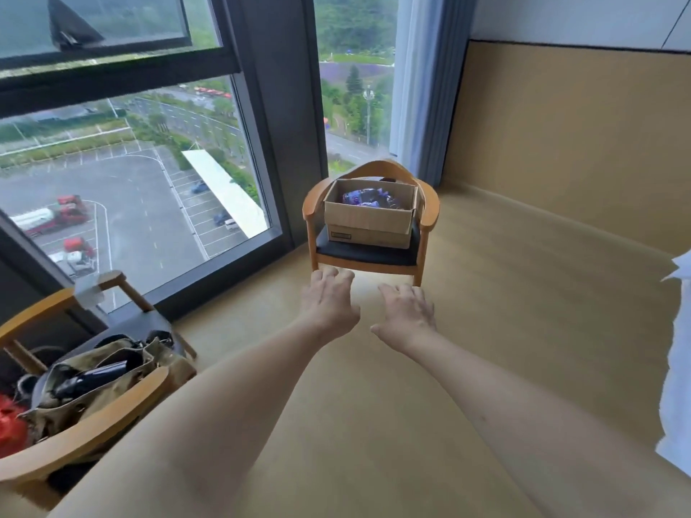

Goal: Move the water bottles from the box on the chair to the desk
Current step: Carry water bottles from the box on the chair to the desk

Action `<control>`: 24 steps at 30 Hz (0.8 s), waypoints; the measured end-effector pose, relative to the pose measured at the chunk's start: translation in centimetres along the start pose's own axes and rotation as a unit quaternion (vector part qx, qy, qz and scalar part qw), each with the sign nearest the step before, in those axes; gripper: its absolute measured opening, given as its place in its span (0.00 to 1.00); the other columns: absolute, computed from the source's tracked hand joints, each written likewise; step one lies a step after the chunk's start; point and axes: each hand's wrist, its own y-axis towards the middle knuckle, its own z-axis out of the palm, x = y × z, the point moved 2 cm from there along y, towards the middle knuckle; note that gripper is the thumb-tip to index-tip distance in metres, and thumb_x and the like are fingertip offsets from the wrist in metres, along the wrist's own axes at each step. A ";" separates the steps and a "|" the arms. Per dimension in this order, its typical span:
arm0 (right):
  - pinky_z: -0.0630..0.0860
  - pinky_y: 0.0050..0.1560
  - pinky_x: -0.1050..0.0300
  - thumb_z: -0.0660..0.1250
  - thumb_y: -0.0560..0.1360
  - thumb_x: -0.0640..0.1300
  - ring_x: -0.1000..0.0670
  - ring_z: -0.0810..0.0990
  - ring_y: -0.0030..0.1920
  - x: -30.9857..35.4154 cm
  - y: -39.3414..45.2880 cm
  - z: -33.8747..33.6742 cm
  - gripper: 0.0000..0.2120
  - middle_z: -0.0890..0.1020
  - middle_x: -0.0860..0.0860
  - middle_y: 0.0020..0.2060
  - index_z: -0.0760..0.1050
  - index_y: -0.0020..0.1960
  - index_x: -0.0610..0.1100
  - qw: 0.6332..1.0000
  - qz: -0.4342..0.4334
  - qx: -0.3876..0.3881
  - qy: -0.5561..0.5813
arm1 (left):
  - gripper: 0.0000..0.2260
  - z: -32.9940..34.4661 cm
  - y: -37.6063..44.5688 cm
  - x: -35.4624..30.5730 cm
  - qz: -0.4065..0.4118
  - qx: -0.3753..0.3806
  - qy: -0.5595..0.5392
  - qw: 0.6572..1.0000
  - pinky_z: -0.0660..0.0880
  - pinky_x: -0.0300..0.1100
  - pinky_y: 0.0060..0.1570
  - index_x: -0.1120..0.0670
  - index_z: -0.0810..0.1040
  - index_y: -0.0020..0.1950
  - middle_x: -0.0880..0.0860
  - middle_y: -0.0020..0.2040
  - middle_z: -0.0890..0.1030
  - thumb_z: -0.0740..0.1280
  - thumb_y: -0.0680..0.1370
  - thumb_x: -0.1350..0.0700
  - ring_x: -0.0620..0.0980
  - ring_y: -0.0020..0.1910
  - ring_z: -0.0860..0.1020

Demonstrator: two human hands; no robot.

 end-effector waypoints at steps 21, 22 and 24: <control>0.70 0.66 0.47 0.72 0.76 0.54 0.42 0.68 0.70 1.7 42.2 -0.4 0.34 0.72 0.45 0.70 0.63 0.78 0.50 0.993 0.118 0.007 0.030 | 0.25 2.3 46.1 9.1 0.051 0.033 0.025 0.998 0.75 0.56 0.62 0.49 0.70 0.74 0.55 0.70 0.73 0.69 0.77 0.49 0.58 0.68 0.69; 0.70 0.66 0.47 0.72 0.76 0.54 0.42 0.68 0.70 1.5 43.5 -0.1 0.34 0.72 0.45 0.70 0.64 0.78 0.50 0.991 0.127 0.021 0.031 | 0.25 3.1 47.2 9.2 0.055 0.053 0.028 0.997 0.75 0.56 0.62 0.49 0.70 0.74 0.56 0.71 0.72 0.69 0.77 0.49 0.59 0.68 0.69; 0.70 0.65 0.47 0.72 0.76 0.54 0.42 0.68 0.69 0.9 45.9 0.8 0.32 0.72 0.45 0.69 0.65 0.77 0.50 0.988 0.144 0.043 0.030 | 0.25 4.9 49.2 9.3 0.074 0.086 0.039 0.993 0.75 0.56 0.63 0.50 0.70 0.74 0.56 0.72 0.71 0.69 0.77 0.49 0.59 0.69 0.68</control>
